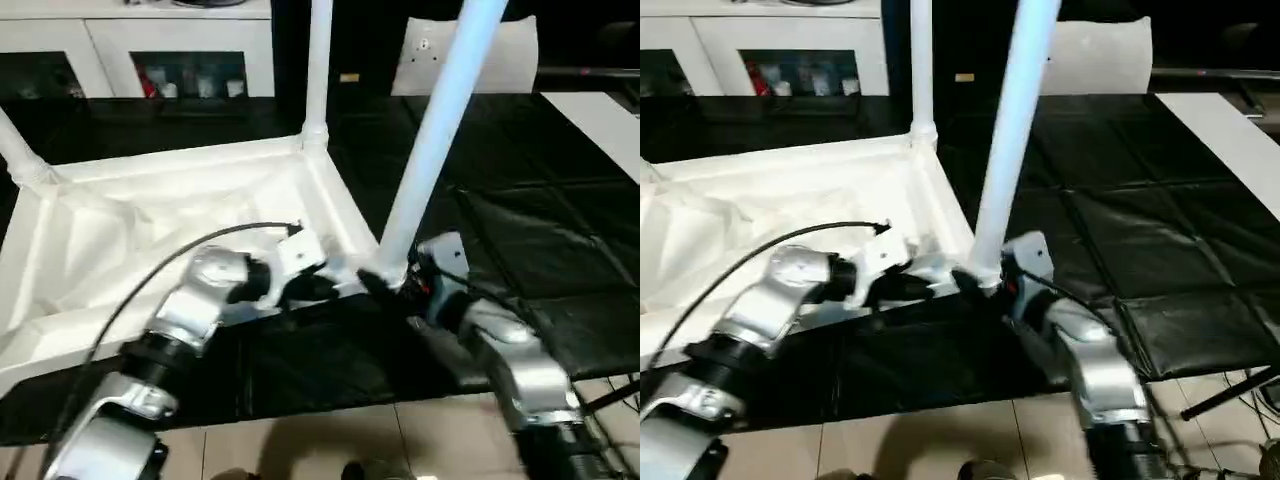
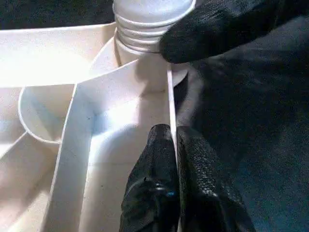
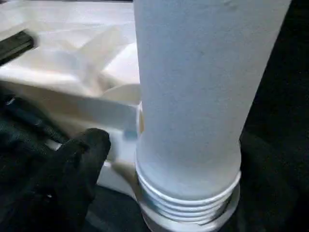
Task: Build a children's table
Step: Rotate leg to tighten
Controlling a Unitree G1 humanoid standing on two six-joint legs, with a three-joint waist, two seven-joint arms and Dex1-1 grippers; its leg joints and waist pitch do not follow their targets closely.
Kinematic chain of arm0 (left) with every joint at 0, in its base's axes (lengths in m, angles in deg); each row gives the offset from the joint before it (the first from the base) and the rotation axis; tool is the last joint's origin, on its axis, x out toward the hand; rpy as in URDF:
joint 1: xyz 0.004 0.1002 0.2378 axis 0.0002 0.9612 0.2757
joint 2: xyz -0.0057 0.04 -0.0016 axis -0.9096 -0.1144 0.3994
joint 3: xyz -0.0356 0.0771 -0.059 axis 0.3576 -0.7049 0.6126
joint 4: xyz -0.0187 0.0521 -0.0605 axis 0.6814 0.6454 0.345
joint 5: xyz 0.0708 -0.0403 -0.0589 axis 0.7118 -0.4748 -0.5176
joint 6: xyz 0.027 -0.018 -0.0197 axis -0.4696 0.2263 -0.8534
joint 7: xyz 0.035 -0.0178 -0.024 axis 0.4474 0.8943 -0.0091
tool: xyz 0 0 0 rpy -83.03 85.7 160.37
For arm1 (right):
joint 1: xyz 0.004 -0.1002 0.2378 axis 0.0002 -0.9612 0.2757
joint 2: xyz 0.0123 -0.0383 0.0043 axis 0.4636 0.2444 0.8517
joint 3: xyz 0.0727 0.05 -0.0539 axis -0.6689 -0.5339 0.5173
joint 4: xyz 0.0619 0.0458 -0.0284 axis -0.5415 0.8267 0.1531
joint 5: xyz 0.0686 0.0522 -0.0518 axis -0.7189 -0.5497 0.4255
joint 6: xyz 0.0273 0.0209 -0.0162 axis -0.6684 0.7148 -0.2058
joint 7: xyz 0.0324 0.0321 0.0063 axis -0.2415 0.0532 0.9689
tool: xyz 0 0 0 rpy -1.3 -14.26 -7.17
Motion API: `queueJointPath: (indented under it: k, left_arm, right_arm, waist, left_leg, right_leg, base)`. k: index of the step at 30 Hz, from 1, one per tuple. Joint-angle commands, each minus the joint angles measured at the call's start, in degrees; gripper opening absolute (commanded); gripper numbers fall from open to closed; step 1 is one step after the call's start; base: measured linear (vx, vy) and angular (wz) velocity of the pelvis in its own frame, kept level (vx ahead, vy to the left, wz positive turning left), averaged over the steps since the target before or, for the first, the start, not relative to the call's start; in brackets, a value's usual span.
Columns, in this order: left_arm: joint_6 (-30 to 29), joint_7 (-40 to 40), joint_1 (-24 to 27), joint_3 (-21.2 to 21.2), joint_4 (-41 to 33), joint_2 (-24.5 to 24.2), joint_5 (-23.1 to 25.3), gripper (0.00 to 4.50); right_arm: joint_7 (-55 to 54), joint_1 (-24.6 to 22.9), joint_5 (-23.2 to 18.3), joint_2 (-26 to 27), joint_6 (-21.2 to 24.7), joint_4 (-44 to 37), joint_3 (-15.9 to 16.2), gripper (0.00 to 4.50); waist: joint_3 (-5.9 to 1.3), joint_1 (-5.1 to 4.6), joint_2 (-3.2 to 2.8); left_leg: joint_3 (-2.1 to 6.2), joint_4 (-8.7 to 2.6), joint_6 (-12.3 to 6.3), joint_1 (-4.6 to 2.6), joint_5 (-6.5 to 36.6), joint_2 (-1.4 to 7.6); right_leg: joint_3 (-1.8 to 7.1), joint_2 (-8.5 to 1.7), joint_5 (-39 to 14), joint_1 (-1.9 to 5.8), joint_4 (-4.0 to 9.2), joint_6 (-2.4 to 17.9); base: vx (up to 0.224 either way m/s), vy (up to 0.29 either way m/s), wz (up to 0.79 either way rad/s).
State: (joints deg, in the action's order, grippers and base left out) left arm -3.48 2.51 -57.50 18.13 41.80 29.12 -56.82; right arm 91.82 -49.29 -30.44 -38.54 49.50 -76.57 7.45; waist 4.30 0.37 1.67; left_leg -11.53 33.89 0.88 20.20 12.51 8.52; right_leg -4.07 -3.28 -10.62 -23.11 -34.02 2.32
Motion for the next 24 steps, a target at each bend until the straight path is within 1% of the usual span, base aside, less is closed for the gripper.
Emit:
queueJointPath:
  k: [1,3,4,6,7,8,11,14,15,16,18,20,21,22,23,24]
  left_arm:
    - [3.46,6.12,0.36,-1.74,0.84,-1.01,-2.06,0.0]
    - [4.56,8.83,0.13,-2.07,1.29,-2.22,-2.66,0.0]
    - [5.01,9.79,0.04,-2.25,1.46,-2.67,-2.75,0.0]
    - [6.02,12.33,-0.29,-3.05,2.08,-4.0,-2.77,0.0]
    - [6.77,13.37,-0.52,-3.44,2.5,-4.55,-2.63,0.0]
    - [7.46,14.65,-0.79,-3.81,3.0,-5.11,-2.61,0.0]
    - [9.8,19.27,-2.0,-5.05,4.68,-6.64,-2.74,0.0]
    - [10.91,20.82,-2.5,-5.5,5.41,-6.93,-2.84,0.0]
    - [11.6,21.84,-2.84,-5.88,5.87,-7.11,-2.95,0.0]
    - [12.56,23.17,-3.3,-6.44,6.5,-7.3,-3.09,0.0]
    - [12.98,23.96,-3.56,-6.82,6.73,-7.39,-3.13,0.0]
    - [13.42,24.43,-3.8,-7.07,7.0,-7.41,-3.14,0.0]
    - [13.74,24.68,-3.97,-7.2,7.23,-7.39,-3.12,0.0]
    - [14.06,24.9,-4.14,-7.27,7.52,-7.35,-3.08,0.0]
    - [14.44,25.16,-4.33,-7.31,7.84,-7.29,-3.02,0.0]
    - [14.55,25.25,-4.38,-7.3,7.96,-7.27,-3.0,0.0]
  right_arm:
    - [7.93,-0.05,-2.79,-2.93,-1.36,-1.94,1.73,4.44]
    - [11.69,0.16,-3.8,-5.23,-1.7,-1.84,1.93,4.44]
    - [13.04,0.26,-4.07,-5.99,-1.84,-1.78,2.02,4.44]
    - [16.1,0.58,-4.64,-7.8,-1.84,-1.58,2.41,4.44]
    - [17.39,0.83,-4.59,-8.58,-2.25,-1.31,2.73,4.44]
    - [18.96,1.13,-4.48,-9.51,-2.86,-0.92,3.22,4.44]
    - [24.57,2.43,-3.97,-12.2,-5.57,0.94,5.38,4.44]
    - [26.19,3.02,-4.19,-12.78,-6.6,1.87,5.92,4.44]
    - [27.41,3.6,-4.59,-13.01,-6.74,2.51,6.19,4.44]
    - [29.02,4.5,-4.89,-13.23,-7.11,3.49,6.49,4.44]
    - [29.9,5.15,-4.96,-13.26,-7.24,4.19,6.68,4.15]
    - [30.22,5.76,-4.98,-13.2,-7.71,4.89,6.85,4.07]
    - [30.5,6.09,-5.04,-13.19,-7.94,5.22,7.05,3.9]
    - [30.9,6.36,-4.96,-13.29,-8.45,5.51,7.39,3.9]
    - [31.64,6.56,-4.79,-13.49,-9.03,5.69,7.99,3.68]
    - [31.88,6.57,-4.7,-13.55,-9.22,5.75,8.17,3.68]
  waist:
    - [-2.97,0.24,0.3]
    - [-2.97,0.42,0.25]
    - [-2.9,0.56,0.34]
    - [-2.96,1.02,0.32]
    - [-2.92,1.1,0.33]
    - [-2.93,1.32,0.4]
    - [-2.89,1.61,0.54]
    - [-2.88,1.77,0.52]
    - [-2.91,1.77,0.65]
    - [-2.98,2.04,0.57]
    - [-3.0,2.2,0.64]
    - [-3.07,2.54,0.68]
    - [-2.99,2.64,0.74]
    - [-3.04,2.86,0.73]
    - [-2.99,2.98,0.82]
    - [-3.03,3.02,0.82]
  left_leg:
    - [2.52,-3.84,-6.17,0.0,5.95,5.25]
    - [2.47,-3.8,-6.41,-0.08,6.14,5.32]
    - [2.49,-3.88,-6.45,-0.17,6.36,5.41]
    - [2.46,-3.87,-6.15,-0.34,5.97,5.52]
    - [2.44,-3.89,-6.01,-0.33,5.75,5.54]
    - [2.39,-3.89,-5.81,-0.53,5.89,5.58]
    - [2.38,-3.86,-5.77,-0.41,5.73,5.46]
    - [2.37,-3.86,-5.41,-0.45,5.5,5.58]
    - [2.34,-3.85,-5.36,-0.46,5.41,5.6]
    - [2.27,-3.78,-5.44,-0.52,4.83,5.62]
    - [2.27,-3.77,-5.55,-0.46,4.36,5.75]
    - [2.13,-3.64,-5.83,-0.5,3.58,5.86]
    - [2.12,-3.64,-5.89,-0.43,3.53,5.84]
    - [2.08,-3.64,-5.84,-0.57,3.59,5.83]
    - [2.07,-3.65,-5.76,-0.49,3.57,5.75]
    - [2.13,-3.67,-5.61,-0.45,3.54,5.78]
  right_leg:
    - [4.06,-6.33,-11.52,3.09,4.25,12.1]
    - [4.07,-6.44,-11.53,3.04,4.22,12.46]
    - [4.07,-6.48,-12.04,2.96,4.26,12.4]
    - [4.08,-6.45,-11.85,2.88,4.11,12.64]
    - [4.07,-6.44,-11.52,2.86,4.06,12.76]
    - [4.06,-6.44,-11.33,2.74,4.04,12.86]
    - [4.05,-6.58,-11.09,2.91,3.97,12.93]
    - [4.07,-6.57,-10.52,2.96,3.81,13.34]
    - [4.03,-6.57,-10.26,2.96,3.75,13.5]
    - [3.92,-6.45,-9.11,2.95,3.56,14.13]
    - [3.92,-6.51,-7.88,3.08,3.34,14.51]
    - [3.93,-6.58,-6.23,3.07,3.06,15.01]
    - [3.94,-6.59,-6.25,3.01,3.08,14.96]
    - [3.93,-6.59,-6.48,3.01,3.08,14.95]
    - [3.9,-6.63,-6.86,3.03,3.14,14.87]
    - [3.89,-6.7,-6.96,3.16,3.1,14.83]
  base:
    - [0.0,0.0,0.0]
    - [0.0,0.0,0.0]
    - [0.0,0.0,0.0]
    - [0.0,0.0,0.0]
    - [0.0,0.0,0.0]
    - [0.0,0.0,0.0]
    - [0.0,0.0,0.0]
    - [0.0,0.0,0.0]
    - [0.0,0.0,0.0]
    - [0.0,0.0,0.0]
    - [0.0,0.0,0.0]
    - [0.0,0.0,0.0]
    - [0.0,0.0,0.0]
    - [0.0,0.0,0.0]
    - [0.0,0.0,0.0]
    - [0.0,0.0,0.0]
